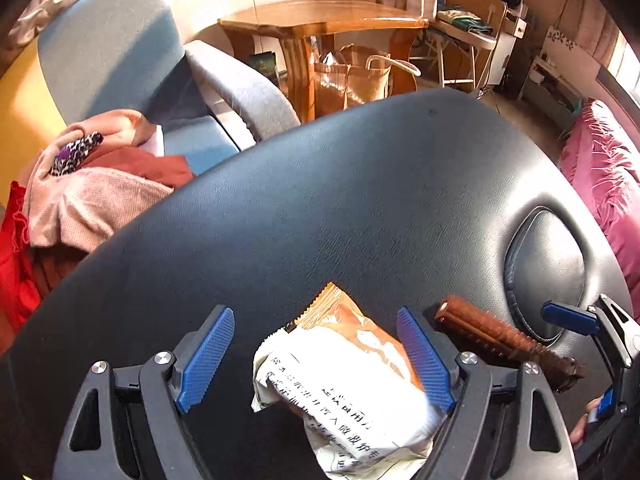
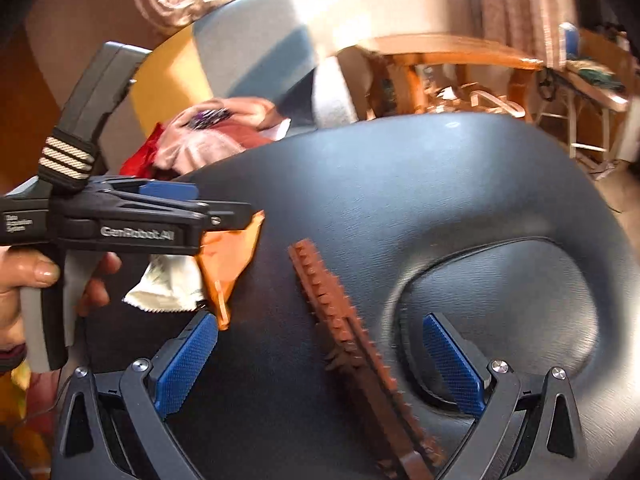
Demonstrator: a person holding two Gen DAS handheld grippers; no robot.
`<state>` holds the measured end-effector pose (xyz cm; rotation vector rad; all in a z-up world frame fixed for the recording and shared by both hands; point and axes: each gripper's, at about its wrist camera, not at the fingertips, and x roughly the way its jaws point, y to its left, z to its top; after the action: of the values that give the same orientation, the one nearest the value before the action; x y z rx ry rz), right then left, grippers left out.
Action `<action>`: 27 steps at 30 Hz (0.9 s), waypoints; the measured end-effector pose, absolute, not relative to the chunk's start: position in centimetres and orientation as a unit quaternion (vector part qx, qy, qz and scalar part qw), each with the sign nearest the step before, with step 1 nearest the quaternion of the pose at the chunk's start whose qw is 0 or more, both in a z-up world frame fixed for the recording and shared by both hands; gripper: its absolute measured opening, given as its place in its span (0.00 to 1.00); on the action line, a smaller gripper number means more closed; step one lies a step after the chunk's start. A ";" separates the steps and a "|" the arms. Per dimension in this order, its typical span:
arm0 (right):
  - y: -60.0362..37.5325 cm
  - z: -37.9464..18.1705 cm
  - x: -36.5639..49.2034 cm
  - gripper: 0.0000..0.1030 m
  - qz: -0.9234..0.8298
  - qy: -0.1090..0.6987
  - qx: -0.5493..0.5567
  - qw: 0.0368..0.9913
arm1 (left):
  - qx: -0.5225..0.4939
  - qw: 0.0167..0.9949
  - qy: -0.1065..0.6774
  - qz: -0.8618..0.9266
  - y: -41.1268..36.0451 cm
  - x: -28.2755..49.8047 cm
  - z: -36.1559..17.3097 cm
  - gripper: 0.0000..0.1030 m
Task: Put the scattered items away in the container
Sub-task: 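Grasp the orange-white snack bag with the left gripper while the right gripper grasps the brown brick bar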
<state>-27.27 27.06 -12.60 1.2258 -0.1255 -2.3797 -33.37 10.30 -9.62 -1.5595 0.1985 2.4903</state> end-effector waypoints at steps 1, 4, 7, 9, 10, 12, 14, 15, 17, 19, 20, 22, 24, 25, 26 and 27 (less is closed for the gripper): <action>26.7 -12.9 -27.3 1.00 -0.859 -0.042 0.450 0.240 | -0.530 0.097 0.061 0.840 9.9 -33.1 -9.7 0.83; 25.4 -13.7 -26.8 1.00 -0.845 -0.023 0.462 0.269 | -0.534 0.097 0.056 0.838 8.8 -32.0 -10.0 0.84; 24.4 -13.7 -25.3 1.00 -0.837 -0.010 0.462 0.294 | -0.543 0.093 0.054 0.833 7.7 -30.0 -10.6 0.84; 23.7 -13.4 -23.9 1.00 -0.825 -0.009 0.464 0.321 | -0.551 0.091 0.050 0.828 7.0 -28.3 -11.1 0.83; 23.3 -13.4 -23.2 1.00 -0.821 -0.003 0.467 0.329 | -0.553 0.089 0.048 0.827 6.6 -27.3 -11.4 0.83; 22.3 -13.5 -21.6 1.00 -0.815 0.012 0.470 0.338 | -0.554 0.085 0.041 0.827 5.7 -25.4 -11.7 0.83; 21.7 -13.5 -20.1 1.00 -0.811 0.019 0.472 0.345 | -0.553 0.079 0.024 0.829 4.5 -23.3 -11.7 0.83; 21.6 -13.4 -19.4 1.00 -0.810 0.013 0.473 0.346 | -0.553 0.077 0.014 0.830 3.8 -22.3 -11.6 0.82; 21.7 -13.2 -18.0 1.00 -0.809 -0.001 0.474 0.348 | -0.546 0.074 -0.011 0.835 2.5 -20.4 -11.1 0.82; 22.1 -12.9 -16.7 1.00 -0.814 -0.016 0.471 0.339 | -0.534 0.076 -0.035 0.841 1.2 -18.4 -10.3 0.82; 22.3 -12.8 -16.2 1.00 -0.817 -0.024 0.469 0.334 | -0.529 0.075 -0.044 0.844 0.6 -17.4 -9.9 0.82; 22.9 -12.2 -15.1 1.00 -0.833 -0.038 0.459 0.308 | -0.513 0.075 -0.063 0.853 -0.6 -15.6 -8.9 0.82; 23.7 -11.6 -14.3 1.00 -0.850 -0.051 0.447 0.276 | -0.503 0.071 -0.093 0.856 -2.2 -14.2 -8.4 0.83; 24.1 -11.3 -14.1 0.99 -0.859 -0.057 0.439 0.256 | -0.500 0.070 -0.107 0.856 -2.8 -13.5 -8.2 0.83; 24.5 -11.0 -13.8 0.97 -0.868 -0.063 0.432 0.236 | -0.498 0.067 -0.118 0.856 -3.3 -12.8 -8.0 0.84; 24.7 -10.8 -13.8 0.95 -0.873 -0.067 0.430 0.220 | -0.497 0.065 -0.126 0.856 -3.8 -12.1 -7.8 0.85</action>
<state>-13.79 24.72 -10.78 1.1889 -0.1839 -2.4140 -12.12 -3.81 -7.83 -1.4991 -0.3810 2.5848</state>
